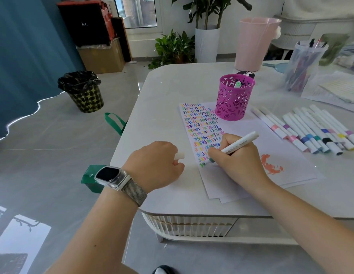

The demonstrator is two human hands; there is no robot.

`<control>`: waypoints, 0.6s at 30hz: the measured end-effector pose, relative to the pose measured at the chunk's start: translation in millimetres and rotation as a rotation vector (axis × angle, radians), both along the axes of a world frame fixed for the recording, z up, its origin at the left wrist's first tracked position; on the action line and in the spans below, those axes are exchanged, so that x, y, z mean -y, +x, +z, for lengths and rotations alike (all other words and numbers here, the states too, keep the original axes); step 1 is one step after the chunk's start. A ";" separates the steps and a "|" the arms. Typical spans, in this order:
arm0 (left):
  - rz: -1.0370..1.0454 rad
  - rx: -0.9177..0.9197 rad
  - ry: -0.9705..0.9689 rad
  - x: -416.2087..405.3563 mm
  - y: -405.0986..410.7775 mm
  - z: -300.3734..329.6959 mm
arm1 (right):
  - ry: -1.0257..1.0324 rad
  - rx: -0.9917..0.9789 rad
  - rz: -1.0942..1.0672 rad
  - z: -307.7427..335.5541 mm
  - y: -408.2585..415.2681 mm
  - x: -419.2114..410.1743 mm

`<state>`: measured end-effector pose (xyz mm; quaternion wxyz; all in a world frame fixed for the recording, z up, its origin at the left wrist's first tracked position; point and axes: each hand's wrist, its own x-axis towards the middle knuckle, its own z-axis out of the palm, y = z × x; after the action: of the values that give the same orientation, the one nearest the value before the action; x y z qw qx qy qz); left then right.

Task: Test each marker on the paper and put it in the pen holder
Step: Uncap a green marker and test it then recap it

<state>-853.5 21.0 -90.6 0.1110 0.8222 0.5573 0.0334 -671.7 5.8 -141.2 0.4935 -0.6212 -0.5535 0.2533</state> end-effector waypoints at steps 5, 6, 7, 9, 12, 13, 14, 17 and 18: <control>0.042 0.045 -0.064 2.7 1.6 3.7 | 0.018 -0.436 -0.120 19.4 5.8 0.1; 0.049 0.090 -0.096 3.9 2.0 4.9 | 0.021 -0.514 -0.127 27.6 8.5 1.2; 0.049 0.144 -0.119 5.0 2.3 6.2 | 0.028 -0.568 -0.121 36.1 11.6 2.1; 0.038 0.230 -0.124 7.8 3.4 8.1 | 0.038 -0.586 -0.087 50.3 17.0 6.1; -0.015 0.292 -0.088 7.5 10.1 7.2 | 0.013 -0.627 -0.029 61.3 22.9 12.0; -0.032 0.309 -0.065 7.7 13.0 6.9 | -0.020 -0.680 -0.003 63.5 24.1 14.4; -0.049 0.314 -0.028 8.3 15.9 6.8 | -0.052 -0.733 0.032 65.7 25.0 16.9; -0.099 0.300 0.132 9.0 22.0 6.4 | -0.085 -0.778 0.120 72.0 24.7 24.5; -0.102 0.315 0.163 9.3 23.1 6.2 | -0.074 -0.775 0.131 73.8 23.7 26.6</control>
<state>-830.5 11.7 -84.4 0.1314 0.8403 0.4860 0.2011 -648.0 -20.8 -67.4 0.6262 -0.4603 -0.3551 0.5196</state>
